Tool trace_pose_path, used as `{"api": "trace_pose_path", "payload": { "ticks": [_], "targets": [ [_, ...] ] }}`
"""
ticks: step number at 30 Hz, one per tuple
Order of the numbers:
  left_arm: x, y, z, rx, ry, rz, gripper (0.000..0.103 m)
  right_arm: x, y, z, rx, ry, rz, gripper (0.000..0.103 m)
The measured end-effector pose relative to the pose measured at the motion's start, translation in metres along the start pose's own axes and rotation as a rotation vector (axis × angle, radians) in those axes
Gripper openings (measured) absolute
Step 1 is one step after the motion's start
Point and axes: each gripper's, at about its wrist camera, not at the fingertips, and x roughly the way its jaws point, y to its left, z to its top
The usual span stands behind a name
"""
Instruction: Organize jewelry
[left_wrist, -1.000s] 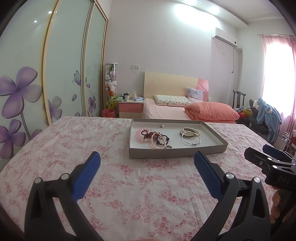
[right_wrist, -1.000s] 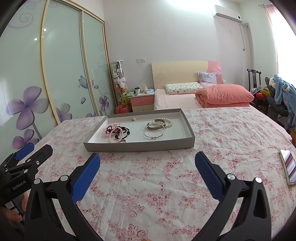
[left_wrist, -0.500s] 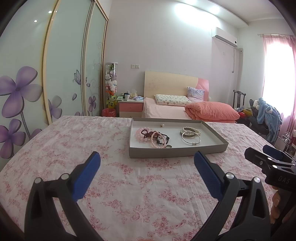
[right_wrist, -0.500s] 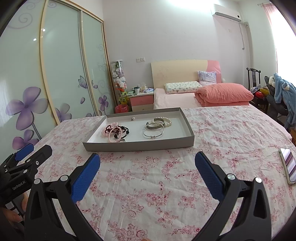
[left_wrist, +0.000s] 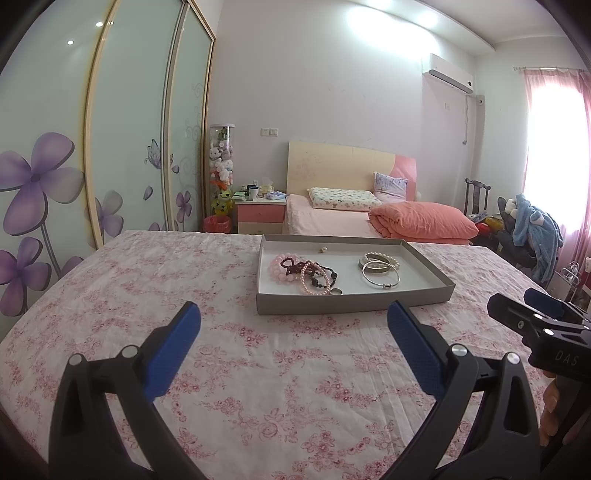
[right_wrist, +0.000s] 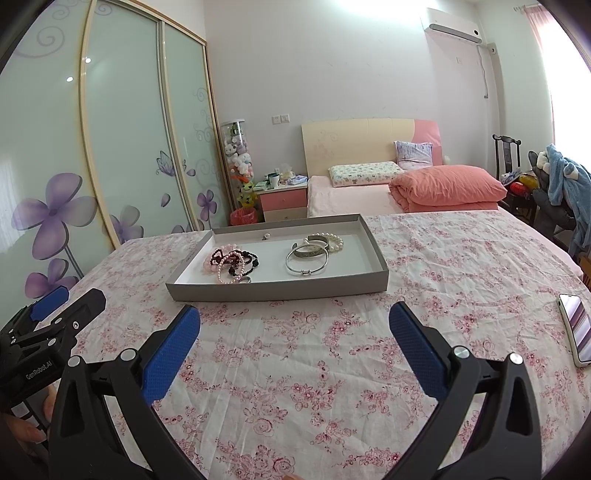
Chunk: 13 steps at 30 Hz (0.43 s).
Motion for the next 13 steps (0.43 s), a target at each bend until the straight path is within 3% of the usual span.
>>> {"api": "trace_pose_path", "payload": {
  "ticks": [13],
  "targets": [
    [0.0005,-0.0013,-0.0048,-0.004,0.007,0.002,0.099,0.0001,-0.0002,-0.0001,0.001,0.001,0.0,0.101]
  ]
}}
